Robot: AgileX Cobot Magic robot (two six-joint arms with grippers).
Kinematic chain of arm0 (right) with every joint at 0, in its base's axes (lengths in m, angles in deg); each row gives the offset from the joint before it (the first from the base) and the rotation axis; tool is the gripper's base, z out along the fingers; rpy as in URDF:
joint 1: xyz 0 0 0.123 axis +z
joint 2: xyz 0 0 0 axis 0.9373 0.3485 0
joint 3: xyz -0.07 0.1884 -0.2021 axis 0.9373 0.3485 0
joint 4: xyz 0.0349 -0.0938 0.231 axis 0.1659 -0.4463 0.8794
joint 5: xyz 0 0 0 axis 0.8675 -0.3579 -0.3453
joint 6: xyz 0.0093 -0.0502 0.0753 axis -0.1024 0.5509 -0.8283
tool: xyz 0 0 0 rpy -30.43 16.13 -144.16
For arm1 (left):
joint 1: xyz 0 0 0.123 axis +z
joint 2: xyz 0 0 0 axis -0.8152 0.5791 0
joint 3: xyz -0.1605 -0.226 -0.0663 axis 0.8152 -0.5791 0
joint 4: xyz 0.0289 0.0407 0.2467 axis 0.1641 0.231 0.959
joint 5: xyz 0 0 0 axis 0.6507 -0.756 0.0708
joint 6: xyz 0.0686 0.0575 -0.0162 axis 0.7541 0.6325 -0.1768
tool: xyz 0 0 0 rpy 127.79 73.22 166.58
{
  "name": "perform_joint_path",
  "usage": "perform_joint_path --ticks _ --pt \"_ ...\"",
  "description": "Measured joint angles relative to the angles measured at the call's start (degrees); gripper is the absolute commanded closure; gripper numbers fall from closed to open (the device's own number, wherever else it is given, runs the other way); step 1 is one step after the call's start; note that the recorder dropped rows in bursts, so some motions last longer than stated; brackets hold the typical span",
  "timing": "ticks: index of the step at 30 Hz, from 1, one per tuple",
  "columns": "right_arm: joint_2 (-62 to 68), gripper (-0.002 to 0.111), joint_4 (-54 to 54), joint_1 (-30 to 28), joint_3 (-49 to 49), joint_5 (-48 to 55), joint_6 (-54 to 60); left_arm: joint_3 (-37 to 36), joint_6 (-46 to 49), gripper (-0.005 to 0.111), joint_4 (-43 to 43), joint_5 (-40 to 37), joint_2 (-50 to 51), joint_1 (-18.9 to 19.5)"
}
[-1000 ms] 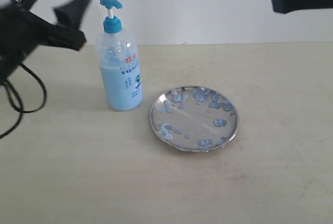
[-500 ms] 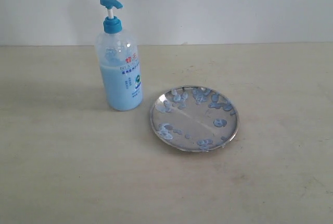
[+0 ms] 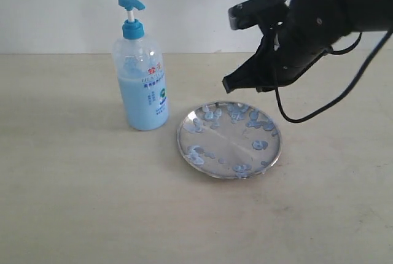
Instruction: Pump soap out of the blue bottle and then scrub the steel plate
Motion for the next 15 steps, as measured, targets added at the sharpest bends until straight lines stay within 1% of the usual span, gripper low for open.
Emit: perform_joint_path --ticks 2,3,6,8,9,10,11,12,13,14,15 --pt "1.1 0.107 7.9 0.0 -3.3 7.8 10.6 -0.4 -0.1 0.102 1.9 -1.2 0.0 0.0" --pt "1.2 0.107 10.2 0.0 -4.5 10.4 14.5 -0.4 -0.1 0.102 3.5 -1.2 0.0 0.0" --pt "1.4 0.107 12.5 0.1 -6.7 16.5 19.2 -0.4 0.0 0.102 6.3 -1.2 0.0 0.0" --pt "3.6 0.107 8.0 0.1 -9.2 18.0 16.7 -0.4 -3.1 0.102 4.5 -1.1 0.0 0.0" --pt "7.3 0.107 8.4 0.1 -12.4 18.1 14.7 -0.4 -6.7 0.102 0.7 -1.0 0.0 0.0" --pt "9.0 0.107 10.6 0.0 -14.0 18.5 14.5 -0.4 -8.0 0.102 -1.4 -1.0 0.0 0.0" --pt "13.4 0.107 19.5 0.0 -17.9 22.3 17.4 -0.4 -9.9 0.102 -4.0 -0.9 0.0 0.0" --pt "15.0 0.107 23.5 0.0 -19.5 25.2 19.5 -0.4 -10.2 0.102 -4.5 -0.9 0.0 0.0" --pt "17.4 0.107 29.6 0.2 -20.9 31.0 23.2 -0.4 -10.7 0.102 -5.2 -0.8 0.0 0.0" --pt "17.7 0.107 30.0 0.2 -21.0 32.3 23.8 -0.4 -10.8 0.102 -5.3 -0.7 0.0 0.0" --pt "17.3 0.107 25.9 0.4 -21.2 33.7 23.5 -0.4 -11.0 0.102 -5.6 -0.7 0.0 0.0"
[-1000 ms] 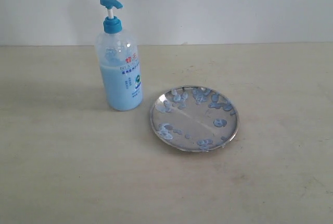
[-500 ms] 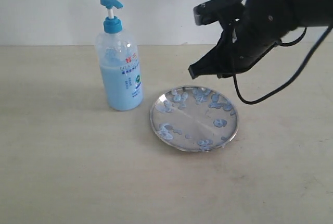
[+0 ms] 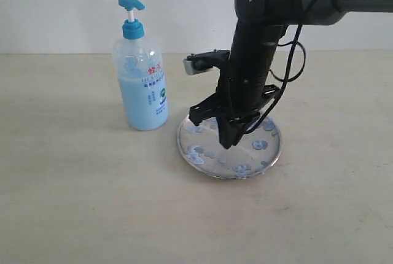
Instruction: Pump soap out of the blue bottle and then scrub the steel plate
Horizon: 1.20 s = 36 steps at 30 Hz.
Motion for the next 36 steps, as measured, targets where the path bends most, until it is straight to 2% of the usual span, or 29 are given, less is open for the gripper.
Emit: perform_joint_path --ticks 3,5,6,7,9,12,14,17,19,21,24,26,28,30,32,34,36 --pt "-1.9 0.107 -15.1 -0.1 -1.0 -1.2 -4.7 0.0 0.0 0.102 0.0 0.0 0.0 0.0" --pt "-1.7 0.107 -13.7 -0.3 -1.7 -10.1 -5.2 0.0 0.0 0.102 0.0 -0.1 -0.3 0.4" --pt "-0.5 0.107 -7.3 -0.3 -2.0 -11.6 -2.3 0.0 0.0 0.102 0.0 -0.2 -1.7 1.8" --pt "0.9 0.107 -1.5 -0.3 -2.0 -8.6 2.0 0.0 0.0 0.102 0.0 -0.2 -3.6 4.6" --pt "3.1 0.107 1.4 0.0 -1.7 -2.5 5.6 0.0 0.0 0.102 0.0 -0.2 -7.1 10.2" --pt "3.7 0.107 -5.6 0.0 0.2 0.2 3.0 0.0 0.0 0.102 0.0 -0.2 -13.2 18.1" --pt "3.6 0.107 -13.0 -0.7 0.4 0.7 -0.6 0.0 0.0 0.102 0.0 0.6 -15.3 20.8" --pt "3.6 0.107 -18.5 -2.4 0.3 -4.7 -7.6 0.0 0.0 0.102 0.0 2.7 -15.8 21.7" --pt "3.6 0.107 -13.9 -2.8 0.2 -12.1 -7.5 0.0 0.0 0.102 0.0 3.5 -16.0 21.3" --pt "4.2 0.107 -3.7 -2.0 0.1 -14.5 -0.3 0.0 0.0 0.102 0.0 4.0 -16.0 20.9" --pt "5.5 0.107 3.1 0.2 0.0 -6.4 11.6 0.0 0.0 0.102 0.0 4.3 -16.0 20.7" --pt "5.9 0.107 -0.4 0.9 0.1 -1.3 10.2 0.0 0.0 0.102 0.0 4.3 -16.0 20.7" --pt "5.9 0.107 -7.2 0.8 0.2 -1.8 4.8 0.0 0.0 0.102 0.0 4.4 -16.0 20.7" --pt "5.9 0.107 -14.4 0.1 0.2 -8.1 -3.9 0.0 0.0 0.102 0.0 4.4 -16.0 20.7" --pt "5.8 0.107 -15.7 -0.4 -0.1 -15.4 -9.9 0.0 0.0 0.102 0.0 4.4 -16.0 20.7" --pt "5.7 0.107 -11.3 0.0 -0.5 -19.5 -8.7 0.0 0.0 0.102 0.0 4.4 -16.0 20.7" --pt "5.5 0.107 -4.9 1.2 -0.7 -15.2 2.4 0.0 0.0 0.102 0.0 4.4 -16.0 20.7"
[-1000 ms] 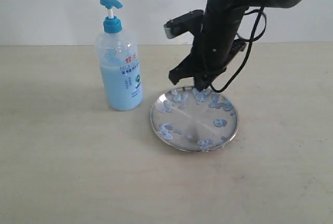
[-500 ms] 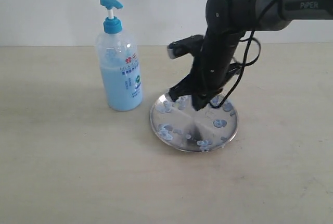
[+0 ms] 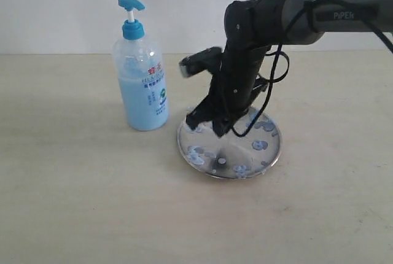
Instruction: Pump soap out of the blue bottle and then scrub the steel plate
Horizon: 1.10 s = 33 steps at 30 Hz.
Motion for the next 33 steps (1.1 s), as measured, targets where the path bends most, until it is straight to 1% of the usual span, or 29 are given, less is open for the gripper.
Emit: perform_joint_path --ticks 1,2,3,4,6,8,9,10,12,14,17,19,21,23,25,26,27,28,30,32,33 --pt "0.0 0.107 1.7 0.7 0.0 5.1 6.4 0.0 0.0 0.102 0.0 -0.2 0.0 0.0" --pt "0.0 0.107 2.1 1.2 0.2 9.7 10.0 0.0 0.0 0.102 0.0 -0.8 0.0 0.0" --pt "0.0 0.107 1.2 1.5 0.6 12.6 12.1 0.0 0.0 0.102 0.0 -2.0 0.0 0.0" --pt "0.0 0.107 -1.1 1.6 0.7 14.2 11.8 0.0 0.0 0.102 0.0 -3.6 0.0 0.0" --pt "-0.1 0.107 -8.3 1.0 0.7 15.1 5.8 0.0 0.0 0.102 0.0 -7.8 0.0 0.0" --pt "-0.1 0.107 -17.2 0.0 0.7 12.3 -4.4 0.0 0.0 0.102 1.9 -11.6 0.0 0.0" --pt "-0.1 0.107 -20.9 -0.5 0.8 9.4 -10.5 0.0 0.0 0.102 3.8 -13.0 0.0 0.0" --pt "-0.1 0.107 -23.1 -0.9 0.8 5.9 -15.8 0.0 0.0 0.102 5.6 -14.2 0.0 0.0" --pt "-0.2 0.107 -21.9 -1.1 0.8 0.6 -19.8 0.0 0.4 0.102 8.9 -15.5 0.0 0.0" --pt "-0.2 0.107 -16.3 -0.4 0.7 0.5 -15.7 0.0 0.6 0.102 10.9 -16.1 0.0 0.0" --pt "-0.2 0.107 -9.2 1.5 0.7 10.0 1.3 0.0 0.9 0.102 12.4 -16.3 0.0 0.0" --pt "-0.2 0.107 -9.5 2.1 0.8 14.1 7.8 0.0 0.9 0.102 12.7 -16.4 0.0 0.0" --pt "-0.2 0.107 -16.3 2.1 0.9 15.1 8.2 0.0 0.9 0.102 12.8 -16.6 0.0 0.0" --pt "-0.2 0.107 -25.3 1.7 0.9 11.4 2.2 0.0 0.9 0.102 12.9 -16.6 0.0 0.0" --pt "-0.2 0.107 -31.5 1.3 0.9 2.1 -10.9 0.0 0.9 0.102 12.9 -16.6 0.0 0.0" --pt "-0.2 0.107 -31.6 1.2 0.9 -2.6 -17.2 0.0 0.9 0.102 12.9 -16.6 0.0 0.0" --pt "-0.2 0.107 -30.1 1.2 0.8 -5.3 -20.8 0.0 0.9 0.102 12.9 -16.6 0.0 0.0" --pt "-0.2 0.107 -26.8 1.5 0.7 -7.3 -21.2 0.0 1.0 0.102 12.9 -16.6 0.0 0.0" --pt "-0.2 0.107 -19.1 2.5 0.7 -6.3 -14.5 0.0 1.0 0.102 13.0 -16.6 0.0 0.0" --pt "-0.2 0.107 -12.8 3.5 0.7 1.4 -0.8 0.0 1.0 0.102 13.0 -16.6 0.0 0.0" --pt "-0.2 0.107 -11.8 3.7 0.7 6.4 3.8 0.0 1.0 0.102 13.0 -16.6 0.0 0.0"
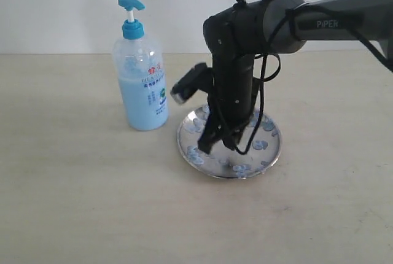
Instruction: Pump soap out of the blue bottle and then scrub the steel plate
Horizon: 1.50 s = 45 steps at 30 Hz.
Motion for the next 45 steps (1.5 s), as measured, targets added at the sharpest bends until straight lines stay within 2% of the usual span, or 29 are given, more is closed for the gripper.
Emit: perform_joint_path --ticks 3,6,8,10,14,16,18,21,26,28,32,35,38,41,45 --pt "0.0 0.107 -6.1 0.0 0.2 6.7 4.7 0.0 0.0 0.102 0.1 0.0 0.0 0.0" --pt "0.0 0.107 -19.6 -1.3 0.2 1.0 -8.5 0.0 0.0 0.102 0.1 0.0 0.0 0.0" --pt "0.0 0.107 -23.0 -1.9 0.2 -6.1 -22.7 0.0 0.0 0.102 0.1 0.0 0.0 0.0" --pt "-0.4 0.107 -18.3 -1.6 0.1 -9.1 -27.5 0.0 0.0 0.102 0.1 0.0 0.0 0.0" --pt "-0.6 0.107 -5.5 0.0 0.3 -0.6 -14.2 0.0 0.0 0.102 0.1 0.0 0.0 0.0" --pt "-1.3 0.107 -4.9 -0.2 1.6 3.1 -14.3 0.0 0.0 0.102 0.1 0.0 0.0 0.0" --pt "-4.1 0.107 -7.3 -1.4 3.6 2.7 -20.3 0.0 0.0 0.102 0.1 0.0 0.0 0.0" --pt "-16.4 0.107 -11.1 -3.9 8.0 -3.9 -28.7 0.0 0.0 0.102 0.1 0.0 0.0 0.0" --pt "-44.6 0.107 -18.5 -4.7 20.5 -25.2 -32.1 0.0 0.0 0.102 0.1 0.0 0.0 0.0" --pt "-57.6 0.107 -21.9 -4.7 29.5 -33.4 -32.5 0.0 0.0 0.102 0.1 0.0 0.0 0.0" --pt "-79.5 0.107 -22.8 -4.7 49.4 -41.2 -33.1 0.0 0.0 0.102 0.1 0.0 0.0 0.0" --pt "-91.8 0.107 -21.8 -4.7 61.7 -49.1 -34.9 0.0 0.0 0.102 0.1 0.0 0.0 0.0" --pt "-99.7 0.107 -21.5 -4.7 69.6 -57.4 -35.5 0.0 0.0 0.102 0.1 0.0 0.0 0.0" --pt "-105.3 0.107 -21.5 -4.7 73.2 -59.2 -35.6 0.0 0.0 0.102 0.1 0.0 0.0 0.0" --pt "-112.2 0.107 -20.6 -4.7 73.7 -48.7 -37.1 0.0 0.0 0.102 0.1 0.0 0.0 0.0"
